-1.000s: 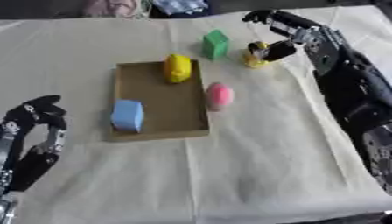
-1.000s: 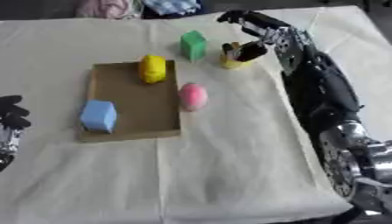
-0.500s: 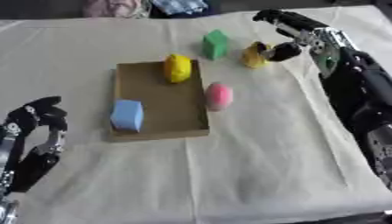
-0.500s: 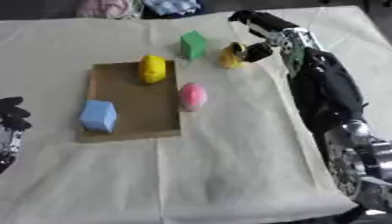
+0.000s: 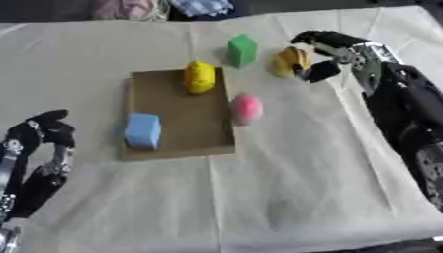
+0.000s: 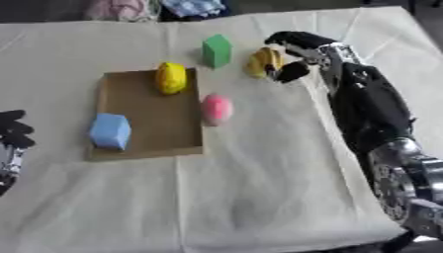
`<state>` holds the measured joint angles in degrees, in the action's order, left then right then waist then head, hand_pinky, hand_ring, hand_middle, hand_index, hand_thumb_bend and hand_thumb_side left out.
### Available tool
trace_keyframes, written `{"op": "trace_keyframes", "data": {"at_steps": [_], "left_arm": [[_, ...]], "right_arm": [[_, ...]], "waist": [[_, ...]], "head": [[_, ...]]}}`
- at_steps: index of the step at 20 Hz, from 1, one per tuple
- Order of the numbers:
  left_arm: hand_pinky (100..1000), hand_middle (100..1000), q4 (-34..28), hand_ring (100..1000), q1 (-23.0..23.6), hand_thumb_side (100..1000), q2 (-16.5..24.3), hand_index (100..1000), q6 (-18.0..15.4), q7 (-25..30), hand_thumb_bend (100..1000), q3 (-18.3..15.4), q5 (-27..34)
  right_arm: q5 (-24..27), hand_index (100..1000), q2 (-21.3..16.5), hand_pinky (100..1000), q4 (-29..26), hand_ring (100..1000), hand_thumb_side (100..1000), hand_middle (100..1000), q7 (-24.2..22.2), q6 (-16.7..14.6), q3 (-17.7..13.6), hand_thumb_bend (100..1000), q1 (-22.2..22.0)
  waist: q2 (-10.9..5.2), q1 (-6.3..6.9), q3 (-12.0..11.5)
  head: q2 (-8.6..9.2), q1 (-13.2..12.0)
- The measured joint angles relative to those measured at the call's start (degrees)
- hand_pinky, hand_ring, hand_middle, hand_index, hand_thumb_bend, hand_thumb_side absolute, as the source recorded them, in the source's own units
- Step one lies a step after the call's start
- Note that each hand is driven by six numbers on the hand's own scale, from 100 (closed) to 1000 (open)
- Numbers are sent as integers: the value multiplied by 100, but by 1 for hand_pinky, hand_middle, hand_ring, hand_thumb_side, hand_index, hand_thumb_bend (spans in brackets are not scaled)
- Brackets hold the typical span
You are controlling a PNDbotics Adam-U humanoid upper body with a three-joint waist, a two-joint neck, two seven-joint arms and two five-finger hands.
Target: Pick up objects on the table and place them in the box.
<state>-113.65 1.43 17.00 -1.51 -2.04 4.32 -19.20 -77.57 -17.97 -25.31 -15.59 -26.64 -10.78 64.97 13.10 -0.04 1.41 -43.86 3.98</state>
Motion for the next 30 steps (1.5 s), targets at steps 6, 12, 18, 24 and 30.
{"op": "trace_keyframes", "data": {"at_steps": [6,12,18,24,30], "left_arm": [[708,591,0,564,0,647,-39,821,15,28,100,-1,6],[708,591,0,564,0,650,-51,821,12,55,100,-4,8],[710,593,0,566,-2,650,-93,822,20,79,100,-18,38],[710,592,0,566,-2,648,-98,822,9,97,100,-35,59],[715,592,0,565,-3,648,-139,822,11,101,100,-44,74]], "right_arm": [[-96,921,-20,963,87,995,649,1000,-329,-89,63,100,4],[-246,830,-28,940,43,973,309,968,-471,-104,59,100,2],[-475,672,13,902,-147,921,280,890,161,-1,27,100,-92],[-754,491,62,859,-248,856,240,806,1285,82,-12,100,-147],[-852,344,63,839,-298,816,222,755,2284,88,-14,100,-148]], "waist": [[0,0,-12],[-1,0,-30],[-1,0,-40],[-1,0,-42],[-1,0,-42]], "head": [[0,16],[0,26],[0,31],[0,49],[0,63]]}}
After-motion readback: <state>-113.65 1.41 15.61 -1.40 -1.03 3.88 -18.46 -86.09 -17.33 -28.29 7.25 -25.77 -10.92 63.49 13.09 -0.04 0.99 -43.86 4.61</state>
